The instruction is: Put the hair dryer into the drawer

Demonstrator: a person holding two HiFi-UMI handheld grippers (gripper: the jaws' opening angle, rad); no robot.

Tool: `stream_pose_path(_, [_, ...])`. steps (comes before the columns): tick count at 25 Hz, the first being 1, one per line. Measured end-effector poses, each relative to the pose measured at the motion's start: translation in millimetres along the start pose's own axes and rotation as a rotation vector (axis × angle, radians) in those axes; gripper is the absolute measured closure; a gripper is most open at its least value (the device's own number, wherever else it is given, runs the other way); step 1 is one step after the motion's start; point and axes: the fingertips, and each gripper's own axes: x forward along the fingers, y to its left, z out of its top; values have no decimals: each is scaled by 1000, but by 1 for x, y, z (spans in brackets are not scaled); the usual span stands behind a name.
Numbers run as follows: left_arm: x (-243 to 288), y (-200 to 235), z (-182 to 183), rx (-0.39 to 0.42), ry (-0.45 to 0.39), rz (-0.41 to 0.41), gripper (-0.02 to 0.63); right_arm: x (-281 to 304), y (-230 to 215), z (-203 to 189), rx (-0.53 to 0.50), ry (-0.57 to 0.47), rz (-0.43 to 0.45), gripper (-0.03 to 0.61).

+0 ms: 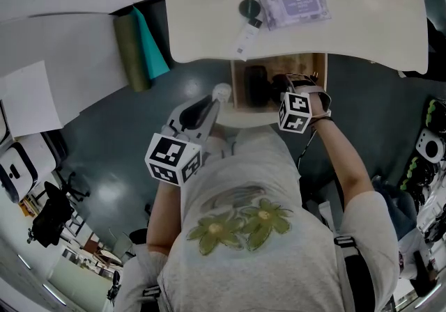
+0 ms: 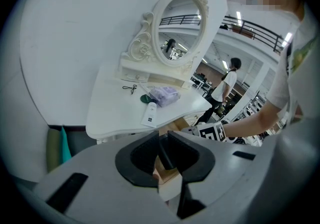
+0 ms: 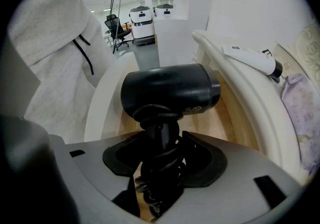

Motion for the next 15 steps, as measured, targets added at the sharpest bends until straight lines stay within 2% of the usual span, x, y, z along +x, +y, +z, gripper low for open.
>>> stream_pose_path(15, [-4, 4, -5, -29, 0, 7, 554, 13, 1, 2, -13, 1, 19, 365])
